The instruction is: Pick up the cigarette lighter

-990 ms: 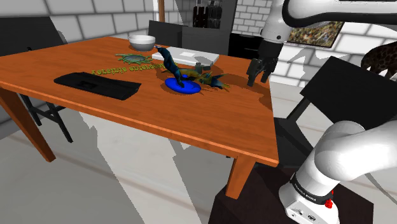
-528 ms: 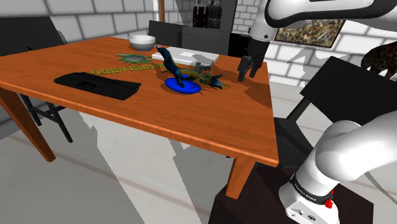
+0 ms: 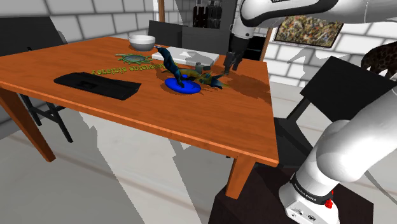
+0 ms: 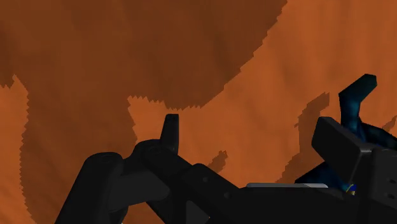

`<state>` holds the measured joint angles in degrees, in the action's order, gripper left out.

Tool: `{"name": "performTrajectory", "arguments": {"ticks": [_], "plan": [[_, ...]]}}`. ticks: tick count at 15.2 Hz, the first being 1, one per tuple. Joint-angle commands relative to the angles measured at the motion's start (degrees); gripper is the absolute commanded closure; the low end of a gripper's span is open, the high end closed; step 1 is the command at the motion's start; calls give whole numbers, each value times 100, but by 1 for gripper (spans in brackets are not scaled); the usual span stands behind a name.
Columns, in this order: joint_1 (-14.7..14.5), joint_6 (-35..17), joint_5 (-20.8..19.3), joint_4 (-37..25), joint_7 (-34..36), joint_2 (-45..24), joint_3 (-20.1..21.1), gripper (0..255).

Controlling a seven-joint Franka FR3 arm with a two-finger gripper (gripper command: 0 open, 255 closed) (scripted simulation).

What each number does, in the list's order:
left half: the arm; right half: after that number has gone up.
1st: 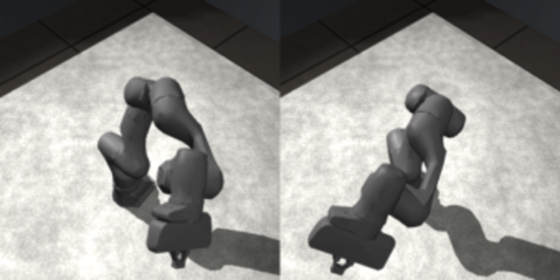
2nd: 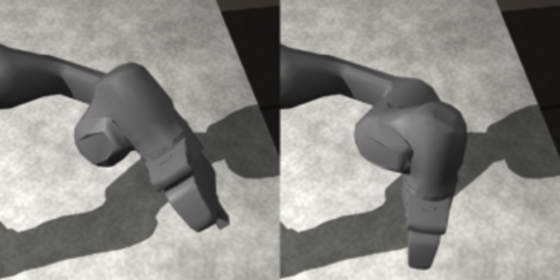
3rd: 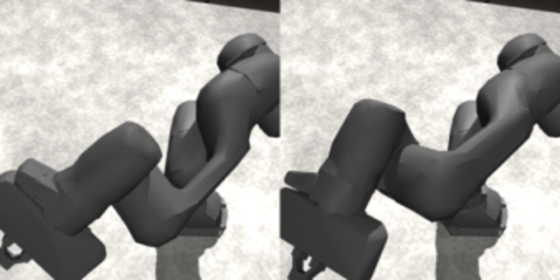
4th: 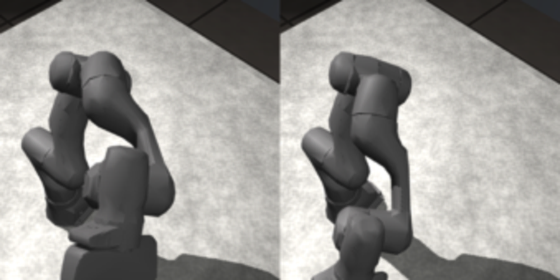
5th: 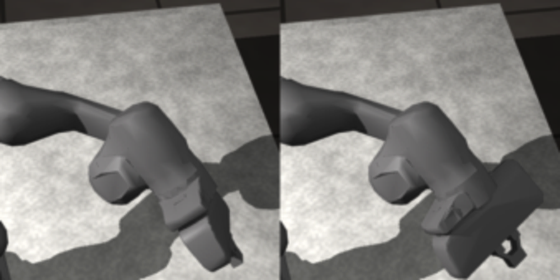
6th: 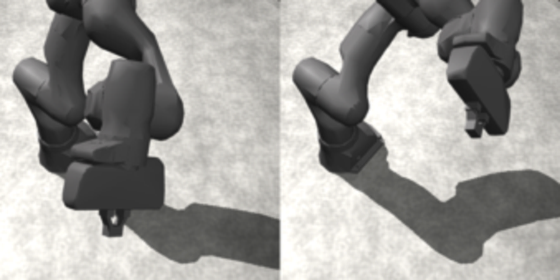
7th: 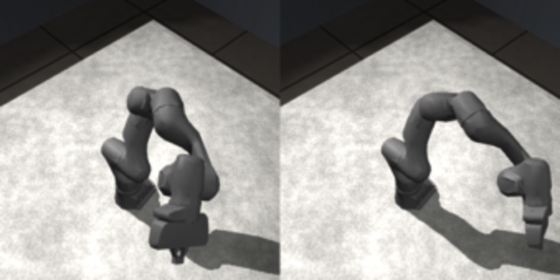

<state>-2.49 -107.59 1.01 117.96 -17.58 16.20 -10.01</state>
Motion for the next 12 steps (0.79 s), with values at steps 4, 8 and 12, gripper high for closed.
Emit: {"name": "performTrajectory", "arguments": {"ticks": [4,8,12], "plan": [[-120,-146,225,-1050,-755,-1062,-112,0],[-133,-117,450,-2040,-1338,-1931,-138,0],[-87,38,661,-3145,-1832,-2794,-91,0]]}}
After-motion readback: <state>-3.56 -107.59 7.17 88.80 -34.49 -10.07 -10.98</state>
